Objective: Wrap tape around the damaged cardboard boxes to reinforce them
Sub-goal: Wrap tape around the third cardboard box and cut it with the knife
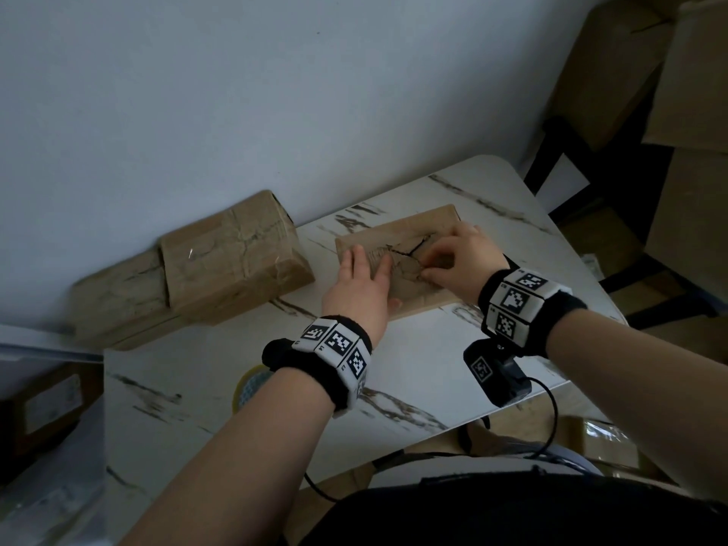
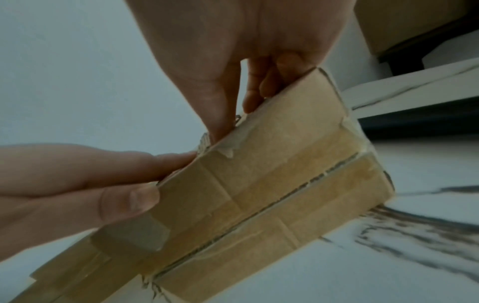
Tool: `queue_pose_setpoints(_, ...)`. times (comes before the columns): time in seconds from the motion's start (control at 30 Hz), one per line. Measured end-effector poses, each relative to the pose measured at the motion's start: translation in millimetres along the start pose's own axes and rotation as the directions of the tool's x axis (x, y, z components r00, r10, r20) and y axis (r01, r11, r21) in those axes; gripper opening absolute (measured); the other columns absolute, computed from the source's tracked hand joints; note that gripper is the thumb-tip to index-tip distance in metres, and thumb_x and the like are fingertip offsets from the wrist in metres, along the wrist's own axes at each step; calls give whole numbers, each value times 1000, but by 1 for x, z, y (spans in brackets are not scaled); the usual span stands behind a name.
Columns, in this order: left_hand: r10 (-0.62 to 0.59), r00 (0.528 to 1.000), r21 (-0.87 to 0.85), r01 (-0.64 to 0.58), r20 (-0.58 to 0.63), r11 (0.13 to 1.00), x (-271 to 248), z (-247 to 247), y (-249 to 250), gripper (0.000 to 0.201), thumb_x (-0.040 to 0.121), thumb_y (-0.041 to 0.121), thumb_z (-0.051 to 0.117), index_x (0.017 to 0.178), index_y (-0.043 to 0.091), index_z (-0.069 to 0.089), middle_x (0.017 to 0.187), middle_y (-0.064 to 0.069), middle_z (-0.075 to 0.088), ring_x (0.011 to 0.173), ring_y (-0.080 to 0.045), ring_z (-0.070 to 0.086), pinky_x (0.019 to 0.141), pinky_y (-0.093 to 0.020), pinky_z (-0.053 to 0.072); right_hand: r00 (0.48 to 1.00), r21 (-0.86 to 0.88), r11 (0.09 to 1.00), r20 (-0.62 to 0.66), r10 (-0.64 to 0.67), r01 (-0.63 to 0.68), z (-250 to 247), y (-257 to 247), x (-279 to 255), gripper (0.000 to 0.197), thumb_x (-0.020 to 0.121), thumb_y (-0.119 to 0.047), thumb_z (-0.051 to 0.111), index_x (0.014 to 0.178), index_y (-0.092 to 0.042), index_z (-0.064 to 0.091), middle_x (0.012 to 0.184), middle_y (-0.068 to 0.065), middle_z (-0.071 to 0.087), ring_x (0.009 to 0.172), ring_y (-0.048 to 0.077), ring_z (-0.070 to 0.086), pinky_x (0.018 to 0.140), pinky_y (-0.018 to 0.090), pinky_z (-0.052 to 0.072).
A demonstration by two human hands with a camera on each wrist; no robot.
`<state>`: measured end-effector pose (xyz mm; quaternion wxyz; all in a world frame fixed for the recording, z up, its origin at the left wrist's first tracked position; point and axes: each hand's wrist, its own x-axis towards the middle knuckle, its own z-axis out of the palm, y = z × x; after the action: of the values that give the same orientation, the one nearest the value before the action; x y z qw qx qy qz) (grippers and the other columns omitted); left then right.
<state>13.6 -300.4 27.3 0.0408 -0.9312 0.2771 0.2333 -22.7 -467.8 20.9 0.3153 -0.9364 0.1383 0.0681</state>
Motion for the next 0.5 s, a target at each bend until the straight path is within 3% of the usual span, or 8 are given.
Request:
queue_pose_setpoints(0.17,0,1000,2,0,9,1000,-1,-1,0,67,100,42,35,151,22,-3,156,-20,-12,145,-34,-9,117,-42,16,985,112,993,-166,47,-28,5,3,2,20,81,-28,70,91,-20,55,92,-3,51,89,19,53,78,31,46)
queue_pose_setpoints(0.27,-1,1000,5,1,11,1000,-1,-1,0,68,99,43,34,151,22,-3,156,-20,-13,145,-35,-9,116,-42,16,984,90,995,-170,53,-38,7,3,2,24,81,-34,70,91,-18,55,93,-2,51,90,20,53,76,29,44)
queue_pose_setpoints(0.4,-6,1000,24,5,3,1000,0,0,0,68,99,44,34,151,22,-3,156,-21,-12,145,-35,-8,116,-42,18,986,-11,995,-138,93,-95,7,-4,2,51,73,-56,69,101,-15,54,103,0,50,98,18,48,81,30,42)
queue_pose_setpoints(0.5,-1,1000,22,1,3,1000,-1,0,0,67,99,43,34,152,22,-2,156,-21,-11,145,-36,-7,116,-42,17,982,-85,988,-153,115,-129,10,-10,2,52,77,-55,66,106,-14,53,113,5,51,107,22,47,85,32,42)
